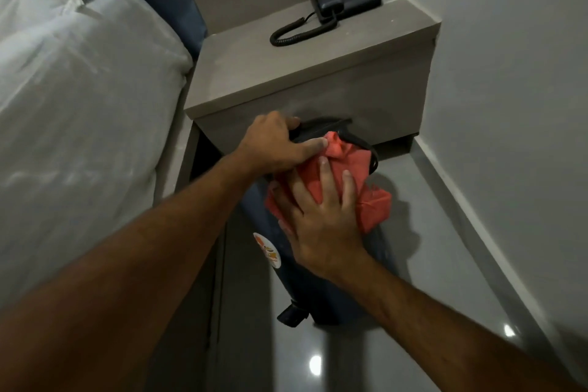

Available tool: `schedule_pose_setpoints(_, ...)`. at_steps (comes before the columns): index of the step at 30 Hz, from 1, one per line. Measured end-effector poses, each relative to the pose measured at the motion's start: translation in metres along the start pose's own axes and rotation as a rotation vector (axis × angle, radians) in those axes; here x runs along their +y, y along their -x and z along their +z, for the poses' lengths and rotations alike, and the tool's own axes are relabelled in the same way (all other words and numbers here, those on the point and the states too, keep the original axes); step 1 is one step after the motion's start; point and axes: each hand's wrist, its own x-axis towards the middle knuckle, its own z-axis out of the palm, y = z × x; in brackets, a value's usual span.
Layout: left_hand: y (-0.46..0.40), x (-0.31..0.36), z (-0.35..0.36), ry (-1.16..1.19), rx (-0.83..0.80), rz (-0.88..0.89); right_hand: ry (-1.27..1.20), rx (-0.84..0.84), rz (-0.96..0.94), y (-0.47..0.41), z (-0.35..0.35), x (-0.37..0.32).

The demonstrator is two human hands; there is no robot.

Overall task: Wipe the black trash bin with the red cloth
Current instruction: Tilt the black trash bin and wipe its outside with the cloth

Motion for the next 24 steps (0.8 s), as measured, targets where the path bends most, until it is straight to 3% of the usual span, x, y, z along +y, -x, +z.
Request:
schedule_pose_setpoints(4, -0.006, 0.011, 0.003, -0.052, 0.058, 0.02, 0.036, -0.223, -0.393, 0.044, 0.003, -0.011)
schedule_pose_setpoints(6, -0.009, 0.021, 0.004, -0.087, 0.044, 0.091, 0.104, -0.372, -0.47, 0.083, 0.008, -0.024)
schedule_pose_setpoints(8, -0.008, 0.023, 0.005, -0.079, 0.01, 0.132, 0.01, -0.402, -0.295, 0.119, 0.006, -0.03)
schedule_pose_setpoints(12, 0.005, -0.005, -0.004, 0.02, 0.01, 0.047, -0.115, -0.274, 0.326, 0.151, -0.013, -0.025)
schedule_pose_setpoints(14, 0.016, -0.016, -0.006, 0.063, 0.017, 0.025, -0.24, -0.313, 0.54, 0.119, -0.023, -0.009)
schedule_pose_setpoints(16, 0.023, -0.016, -0.004, 0.086, 0.042, 0.036, -0.323, -0.196, 0.677, 0.056, -0.029, 0.007)
schedule_pose_setpoints(20, 0.029, -0.011, 0.0, 0.092, 0.049, 0.074, -0.425, -0.013, 0.809, -0.032, -0.033, -0.011)
schedule_pose_setpoints(23, 0.039, -0.025, -0.005, 0.124, 0.045, 0.068, -0.345, -0.075, 0.52, 0.041, -0.017, -0.034)
schedule_pose_setpoints(24, 0.044, -0.032, -0.006, 0.141, 0.054, 0.078, -0.358, -0.12, 0.511, 0.078, -0.008, -0.027)
